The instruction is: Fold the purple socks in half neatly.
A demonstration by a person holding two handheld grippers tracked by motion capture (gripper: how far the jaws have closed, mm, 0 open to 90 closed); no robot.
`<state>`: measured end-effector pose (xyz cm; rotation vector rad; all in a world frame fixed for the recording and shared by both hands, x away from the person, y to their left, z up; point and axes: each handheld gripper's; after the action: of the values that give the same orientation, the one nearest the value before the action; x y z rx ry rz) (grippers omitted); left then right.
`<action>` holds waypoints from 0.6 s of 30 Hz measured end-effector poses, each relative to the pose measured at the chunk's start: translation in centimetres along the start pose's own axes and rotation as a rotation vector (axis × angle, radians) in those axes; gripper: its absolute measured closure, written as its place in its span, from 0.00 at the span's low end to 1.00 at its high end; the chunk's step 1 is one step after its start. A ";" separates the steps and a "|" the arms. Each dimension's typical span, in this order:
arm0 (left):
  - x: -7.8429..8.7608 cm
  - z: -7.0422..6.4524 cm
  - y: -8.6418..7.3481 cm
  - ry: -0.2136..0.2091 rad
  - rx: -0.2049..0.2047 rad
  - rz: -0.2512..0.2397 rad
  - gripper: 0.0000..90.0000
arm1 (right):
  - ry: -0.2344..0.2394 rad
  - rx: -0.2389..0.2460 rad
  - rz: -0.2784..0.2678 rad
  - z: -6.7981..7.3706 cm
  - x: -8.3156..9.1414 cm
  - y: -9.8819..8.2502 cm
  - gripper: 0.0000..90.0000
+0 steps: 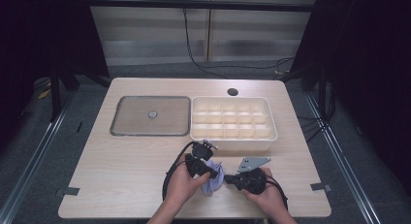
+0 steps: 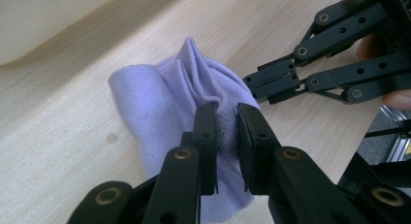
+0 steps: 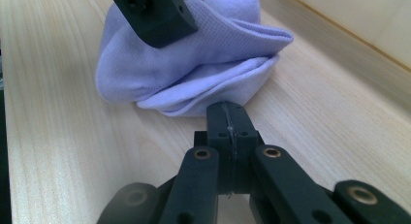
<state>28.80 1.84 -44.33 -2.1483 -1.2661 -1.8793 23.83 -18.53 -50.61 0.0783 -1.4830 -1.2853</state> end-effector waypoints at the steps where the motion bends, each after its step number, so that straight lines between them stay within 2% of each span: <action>1: 0.2 0.1 0.0 -0.001 0.002 -0.008 0.85 | 0.000 0.001 0.000 0.0 0.0 0.0 1.00; 7: 1.3 0.2 0.0 -0.007 0.007 -0.041 0.80 | 0.000 0.000 0.000 0.0 0.0 0.0 1.00; 12: 1.8 0.7 -0.2 -0.005 0.019 -0.065 0.82 | 0.000 0.000 0.001 0.1 0.0 0.0 1.00; 16: 1.7 1.0 -0.4 0.024 0.032 -0.047 0.89 | 0.001 -0.002 0.000 0.1 0.0 0.0 1.00; 18: 1.0 1.0 -0.5 0.027 0.025 -0.019 0.91 | 0.000 0.000 0.000 0.1 0.0 0.0 1.00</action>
<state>29.29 3.26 -43.98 -2.0994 -1.3026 -1.8825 23.82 -18.46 -50.61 0.0782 -1.4827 -1.2848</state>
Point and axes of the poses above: each handheld gripper's, and its own axes: x roughly backward along the jaws, y roughly out of its top, z roughly to its left, and after that the axes turned 7 degrees about -x, right-handed
